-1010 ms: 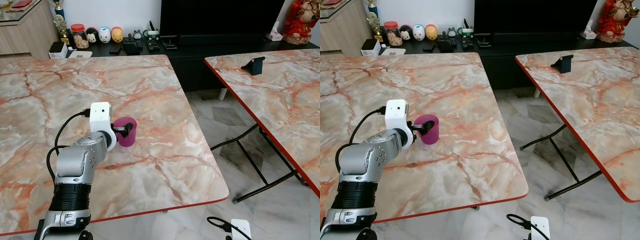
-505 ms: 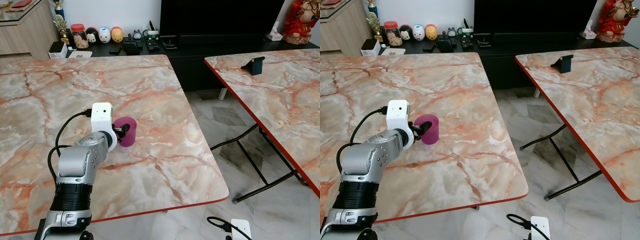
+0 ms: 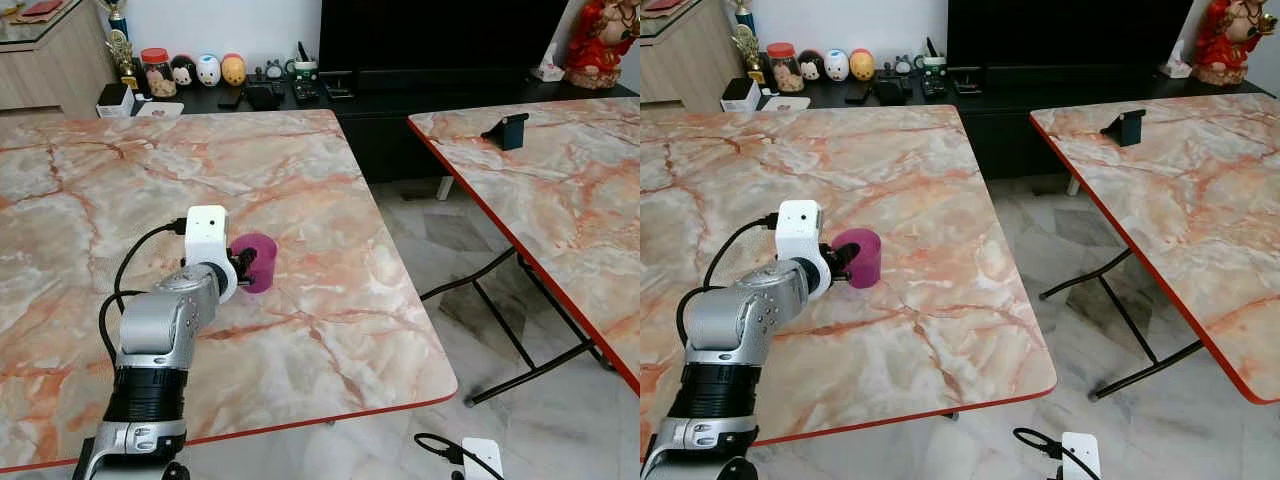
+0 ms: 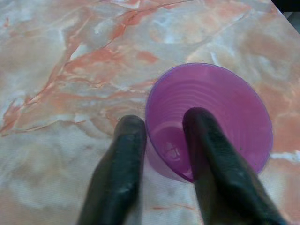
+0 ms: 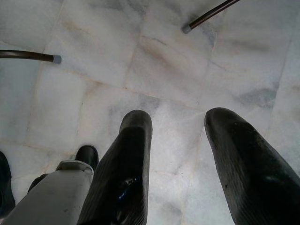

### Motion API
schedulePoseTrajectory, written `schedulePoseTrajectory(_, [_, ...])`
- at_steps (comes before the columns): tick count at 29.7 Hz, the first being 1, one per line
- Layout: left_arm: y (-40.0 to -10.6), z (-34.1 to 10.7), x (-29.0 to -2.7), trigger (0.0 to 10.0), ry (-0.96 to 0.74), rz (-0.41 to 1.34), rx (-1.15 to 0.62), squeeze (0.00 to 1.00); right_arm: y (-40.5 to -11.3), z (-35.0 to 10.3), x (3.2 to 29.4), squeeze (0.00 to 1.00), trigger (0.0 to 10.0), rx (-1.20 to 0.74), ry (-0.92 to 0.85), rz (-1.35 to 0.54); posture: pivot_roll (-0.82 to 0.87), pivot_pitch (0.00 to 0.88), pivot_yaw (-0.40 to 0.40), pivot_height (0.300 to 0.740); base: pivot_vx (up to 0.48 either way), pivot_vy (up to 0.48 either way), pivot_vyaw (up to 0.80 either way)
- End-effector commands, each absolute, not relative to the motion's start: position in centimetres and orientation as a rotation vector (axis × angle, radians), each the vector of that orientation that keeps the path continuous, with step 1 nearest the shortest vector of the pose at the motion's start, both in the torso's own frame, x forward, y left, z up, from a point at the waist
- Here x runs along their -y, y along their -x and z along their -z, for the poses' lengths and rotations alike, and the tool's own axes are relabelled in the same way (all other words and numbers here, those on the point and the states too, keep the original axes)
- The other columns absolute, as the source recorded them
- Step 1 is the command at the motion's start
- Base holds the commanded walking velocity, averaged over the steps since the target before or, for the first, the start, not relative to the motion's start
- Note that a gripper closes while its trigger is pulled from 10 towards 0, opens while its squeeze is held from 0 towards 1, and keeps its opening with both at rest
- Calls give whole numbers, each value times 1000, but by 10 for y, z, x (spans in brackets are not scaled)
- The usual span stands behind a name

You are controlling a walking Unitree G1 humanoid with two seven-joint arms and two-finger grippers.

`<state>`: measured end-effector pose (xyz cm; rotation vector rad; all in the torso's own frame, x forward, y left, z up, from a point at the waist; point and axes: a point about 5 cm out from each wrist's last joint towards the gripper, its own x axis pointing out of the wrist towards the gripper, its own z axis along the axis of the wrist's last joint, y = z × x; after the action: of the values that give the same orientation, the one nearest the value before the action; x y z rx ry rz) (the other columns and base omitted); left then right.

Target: Setting the table

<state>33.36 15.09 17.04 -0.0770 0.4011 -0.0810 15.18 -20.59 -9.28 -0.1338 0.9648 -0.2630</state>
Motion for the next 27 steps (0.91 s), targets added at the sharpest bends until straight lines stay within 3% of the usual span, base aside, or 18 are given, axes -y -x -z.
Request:
schedulePoseTrajectory(1, [-333,-170,-148,0,65,86,-412,0,-150,93,207,0,10000,-969,132,270,133,0,-59,728,0,0,0])
schedulePoseTrajectory(19, [-331,-169,-150,0,79,74,-361,0,-151,93,206,0,10000,-961,134,268,131,0,-60,728,0,0,0])
schedulePoseTrajectory(24, [-329,-184,-162,0,118,30,-123,0,-152,92,207,0,10000,-955,136,270,133,0,-62,728,0,0,0])
schedulePoseTrajectory(25, [-328,-185,-165,667,124,21,-89,0,-152,92,207,0,10000,-954,137,270,133,0,-62,728,0,0,0])
schedulePoseTrajectory(26, [-328,-186,-167,667,129,16,-70,0,-153,92,207,0,10000,-954,137,270,133,0,-62,728,0,0,0])
schedulePoseTrajectory(27, [-325,-186,-175,10000,136,-19,-25,0,-154,92,207,0,10000,-947,135,272,132,0,-63,728,0,0,0])
